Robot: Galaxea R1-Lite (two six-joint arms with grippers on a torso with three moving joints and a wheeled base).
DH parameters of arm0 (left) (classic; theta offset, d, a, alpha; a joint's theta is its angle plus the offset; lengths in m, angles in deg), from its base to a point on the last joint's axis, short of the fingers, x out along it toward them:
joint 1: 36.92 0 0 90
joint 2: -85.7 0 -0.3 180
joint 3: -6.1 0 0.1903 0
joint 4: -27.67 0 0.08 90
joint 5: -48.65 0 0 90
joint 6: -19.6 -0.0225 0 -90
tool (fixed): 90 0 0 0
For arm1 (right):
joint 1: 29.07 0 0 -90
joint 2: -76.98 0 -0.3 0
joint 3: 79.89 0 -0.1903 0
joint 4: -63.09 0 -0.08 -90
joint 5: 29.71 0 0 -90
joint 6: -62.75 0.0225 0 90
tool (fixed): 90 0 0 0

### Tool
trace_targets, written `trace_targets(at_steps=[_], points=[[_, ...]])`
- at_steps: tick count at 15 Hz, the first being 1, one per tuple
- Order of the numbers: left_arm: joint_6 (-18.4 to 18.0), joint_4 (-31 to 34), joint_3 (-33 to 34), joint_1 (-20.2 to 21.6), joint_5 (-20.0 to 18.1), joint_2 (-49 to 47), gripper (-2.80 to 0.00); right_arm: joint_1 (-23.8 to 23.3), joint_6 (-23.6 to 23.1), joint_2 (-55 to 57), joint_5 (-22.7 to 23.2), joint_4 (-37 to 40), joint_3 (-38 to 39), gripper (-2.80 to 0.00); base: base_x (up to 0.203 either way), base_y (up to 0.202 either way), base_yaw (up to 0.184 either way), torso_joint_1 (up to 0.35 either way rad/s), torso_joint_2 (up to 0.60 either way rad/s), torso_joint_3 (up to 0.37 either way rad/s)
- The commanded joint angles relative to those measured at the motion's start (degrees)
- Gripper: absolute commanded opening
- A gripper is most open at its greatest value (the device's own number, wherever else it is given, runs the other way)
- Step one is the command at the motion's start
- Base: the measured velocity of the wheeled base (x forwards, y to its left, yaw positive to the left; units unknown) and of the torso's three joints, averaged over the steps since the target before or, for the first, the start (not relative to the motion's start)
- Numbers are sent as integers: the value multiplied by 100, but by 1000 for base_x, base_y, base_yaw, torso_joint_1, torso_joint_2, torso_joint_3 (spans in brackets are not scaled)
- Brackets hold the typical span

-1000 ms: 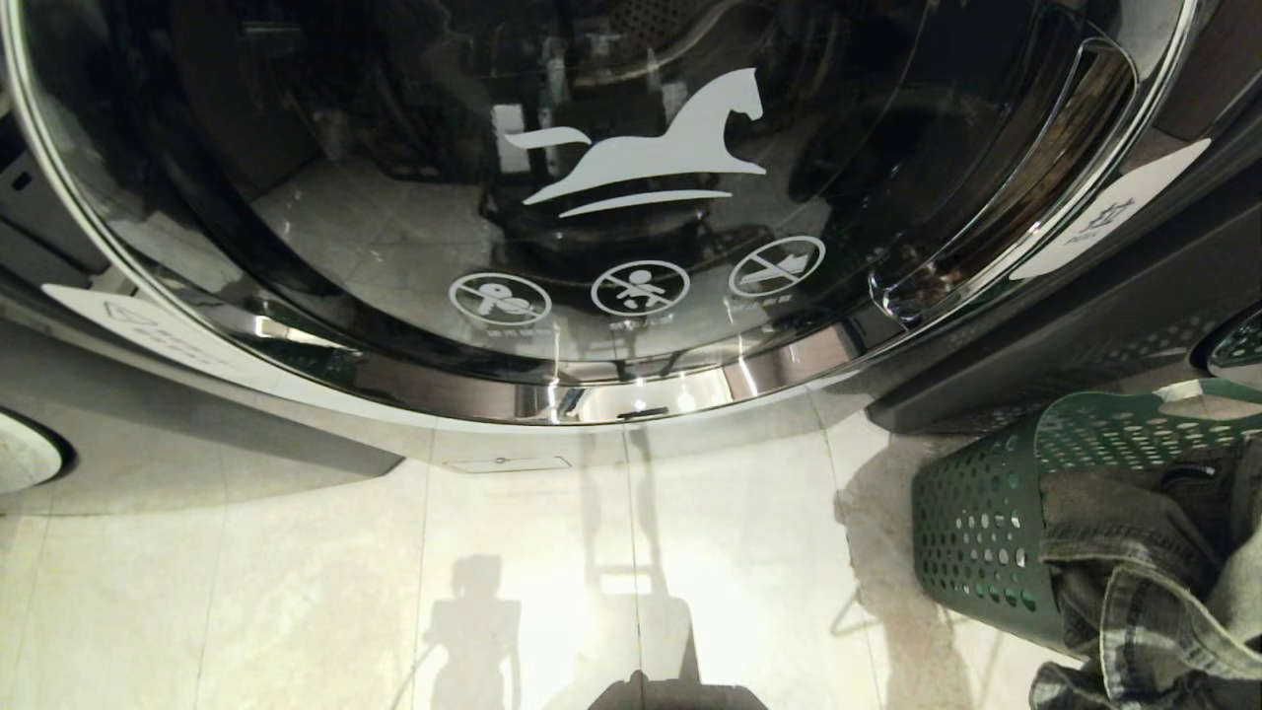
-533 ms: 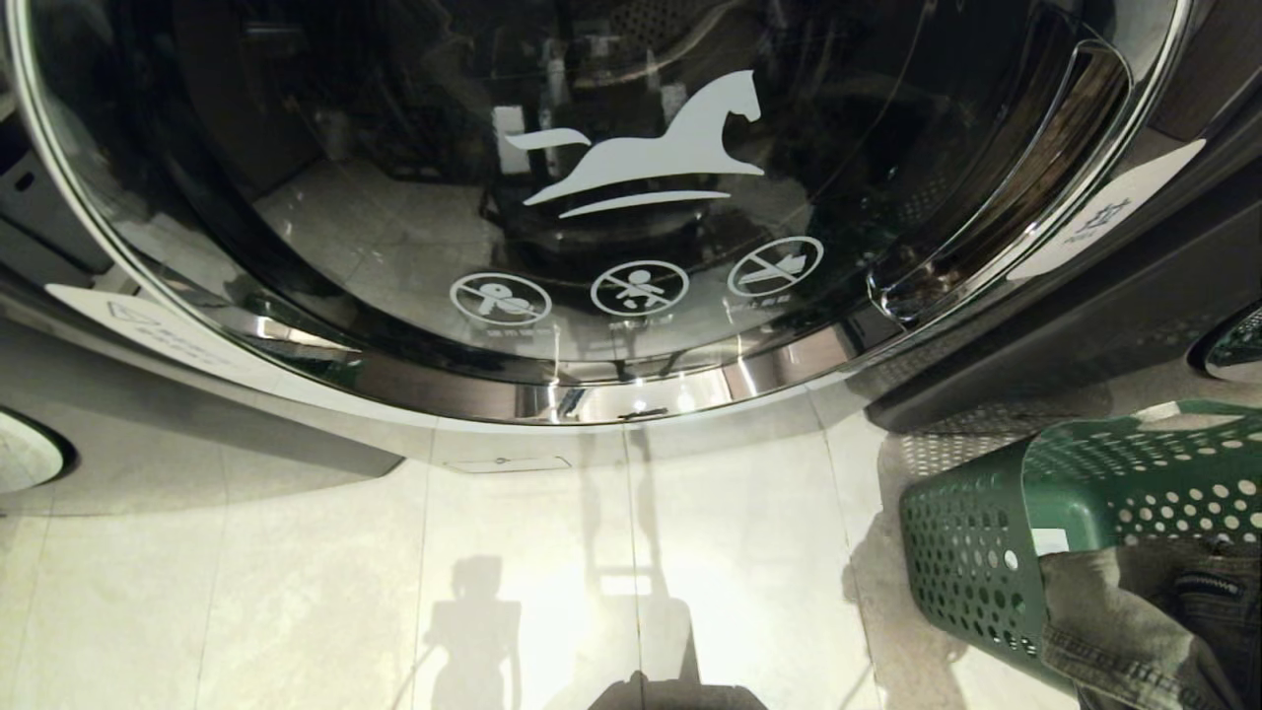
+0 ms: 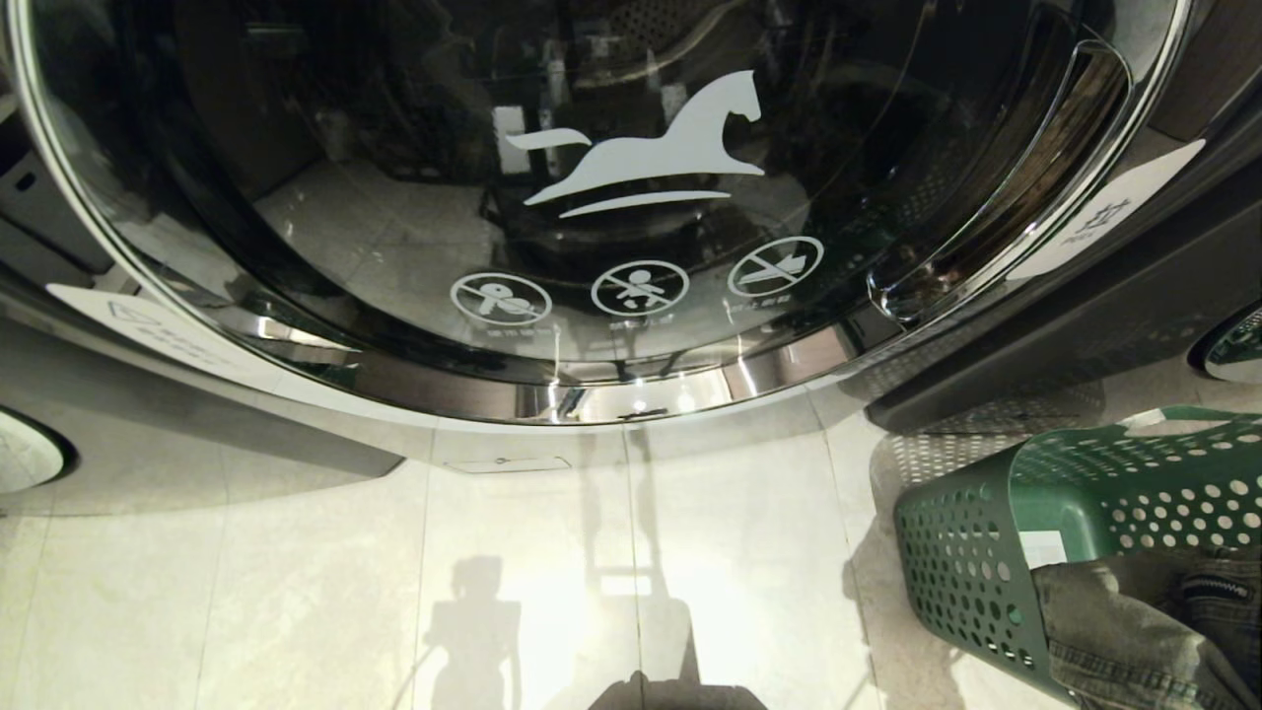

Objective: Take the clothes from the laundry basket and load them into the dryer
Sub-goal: Put the clothes in the dryer

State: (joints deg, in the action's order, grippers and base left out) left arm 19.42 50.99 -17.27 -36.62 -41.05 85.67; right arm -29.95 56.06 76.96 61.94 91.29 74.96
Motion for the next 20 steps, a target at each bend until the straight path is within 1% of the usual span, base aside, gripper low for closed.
trace_targets(at_steps=[1, 9, 11, 13, 20], points=[[1, -4, 0, 6, 5, 2, -280, 0, -25, 11, 11, -1, 2, -280, 0, 0, 0, 0, 0, 0], [-8, -4, 0, -2, -4, -6, -280, 0, -19, 11, -3, -35, 24, -280, 0, 0, 0, 0, 0, 0], [-8, -4, 3, 6, -4, -6, -280, 0, -40, 11, 2, -466, 187, -280, 0, 0, 0, 0, 0, 0], [-8, -4, 0, 6, -4, -6, -280, 0, 1, 11, 11, -440, 178, -280, 0, 0, 0, 3, -1, 18], [0, -4, 0, 6, -4, 0, -280, 0, -41, 11, 29, -440, 178, -280, 0, 0, 0, 1, 2, 182]])
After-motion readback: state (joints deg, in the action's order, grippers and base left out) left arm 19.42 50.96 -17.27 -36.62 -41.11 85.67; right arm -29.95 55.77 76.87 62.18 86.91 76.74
